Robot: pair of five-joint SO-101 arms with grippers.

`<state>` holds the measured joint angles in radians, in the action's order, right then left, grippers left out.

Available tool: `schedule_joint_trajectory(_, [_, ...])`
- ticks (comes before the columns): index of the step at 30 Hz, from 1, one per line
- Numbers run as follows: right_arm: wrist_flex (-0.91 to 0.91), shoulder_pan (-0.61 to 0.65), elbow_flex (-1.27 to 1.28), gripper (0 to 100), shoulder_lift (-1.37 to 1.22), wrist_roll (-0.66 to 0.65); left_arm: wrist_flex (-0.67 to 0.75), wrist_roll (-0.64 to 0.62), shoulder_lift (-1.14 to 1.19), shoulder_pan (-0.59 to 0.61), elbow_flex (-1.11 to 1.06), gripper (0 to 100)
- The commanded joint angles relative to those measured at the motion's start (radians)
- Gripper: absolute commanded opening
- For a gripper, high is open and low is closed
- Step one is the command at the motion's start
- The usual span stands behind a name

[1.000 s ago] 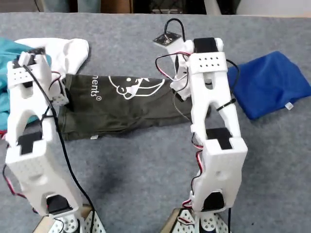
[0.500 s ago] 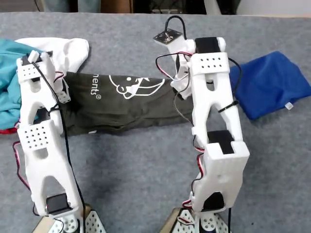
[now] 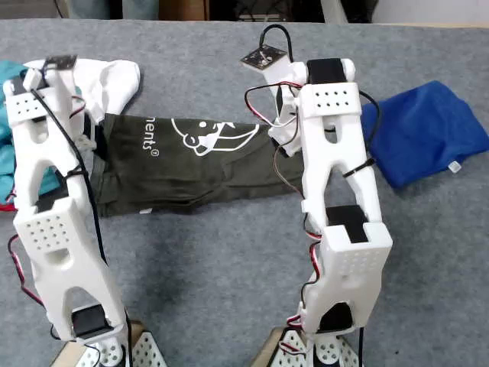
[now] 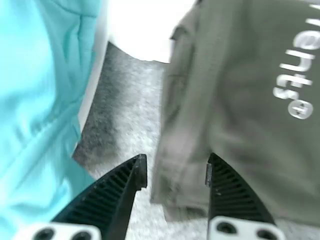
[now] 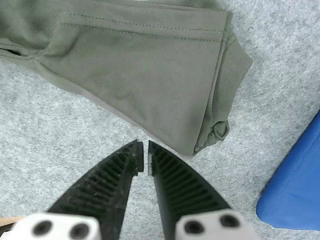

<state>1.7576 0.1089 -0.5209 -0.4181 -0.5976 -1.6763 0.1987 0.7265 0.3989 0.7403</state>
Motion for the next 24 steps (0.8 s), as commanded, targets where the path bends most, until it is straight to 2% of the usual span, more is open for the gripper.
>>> schedule_joint_trajectory(1, [0.006,-0.009,0.001,2.2,0.062,0.009,0.017,-0.012,0.074,0.036,0.110,22])
schedule_joint_trajectory(10, [0.005,-0.006,0.001,2.2,0.062,0.011,-0.086,-0.028,0.353,-0.007,0.272,24])
schedule_joint_trajectory(13, [0.005,-0.006,0.001,2.2,0.062,0.011,-0.084,-0.044,0.354,-0.013,0.257,19])
schedule_joint_trajectory(19, [0.003,-0.006,-0.008,2.2,0.062,0.028,-0.084,-0.048,0.354,-0.081,0.249,4])
schedule_joint_trajectory(24, [0.002,-0.006,-0.070,2.3,0.076,0.074,-0.084,-0.051,0.354,-0.168,0.255,3])
